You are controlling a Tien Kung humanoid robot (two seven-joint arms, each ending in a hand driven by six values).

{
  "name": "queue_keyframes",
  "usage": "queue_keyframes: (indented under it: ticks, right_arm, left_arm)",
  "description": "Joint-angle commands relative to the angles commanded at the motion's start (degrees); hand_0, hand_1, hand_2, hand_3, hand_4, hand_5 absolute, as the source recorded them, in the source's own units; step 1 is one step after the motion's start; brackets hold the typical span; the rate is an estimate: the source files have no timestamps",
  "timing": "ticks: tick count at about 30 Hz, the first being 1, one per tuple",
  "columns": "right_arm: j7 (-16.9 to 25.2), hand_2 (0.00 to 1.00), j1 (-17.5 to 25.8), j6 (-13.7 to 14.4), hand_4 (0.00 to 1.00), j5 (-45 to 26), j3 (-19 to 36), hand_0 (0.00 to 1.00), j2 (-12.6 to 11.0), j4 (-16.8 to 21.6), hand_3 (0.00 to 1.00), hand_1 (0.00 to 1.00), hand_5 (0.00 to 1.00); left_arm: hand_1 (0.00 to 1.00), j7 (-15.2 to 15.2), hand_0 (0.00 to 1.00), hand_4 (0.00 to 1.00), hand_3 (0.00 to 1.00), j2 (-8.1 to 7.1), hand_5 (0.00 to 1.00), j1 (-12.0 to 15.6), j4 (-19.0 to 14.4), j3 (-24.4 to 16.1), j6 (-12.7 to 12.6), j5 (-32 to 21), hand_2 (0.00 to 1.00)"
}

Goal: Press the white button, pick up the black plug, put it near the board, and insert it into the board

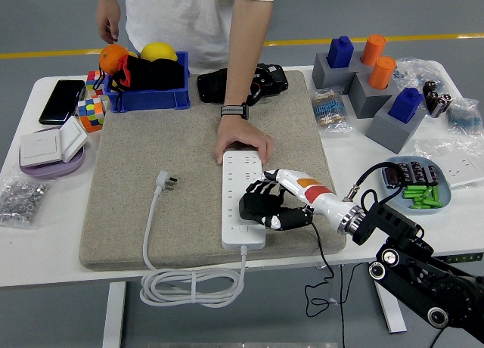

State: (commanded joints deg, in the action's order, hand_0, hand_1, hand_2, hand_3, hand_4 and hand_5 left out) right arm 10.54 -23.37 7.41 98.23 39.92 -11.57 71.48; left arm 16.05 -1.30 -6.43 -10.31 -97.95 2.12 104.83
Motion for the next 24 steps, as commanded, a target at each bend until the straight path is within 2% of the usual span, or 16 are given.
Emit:
queue_keyframes:
  ticks: [24]
  right_arm:
    - [0.89, 0.284, -1.67, -0.25, 0.731, 0.89, -0.79, 0.341, -0.34, -1.51, 0.480, 0.258, 0.002]
  left_arm:
    - [0.499, -0.01, 0.475, 0.565, 0.585, 0.06, 0.269, 0.06, 0.00, -0.06, 0.02, -0.01, 0.500]
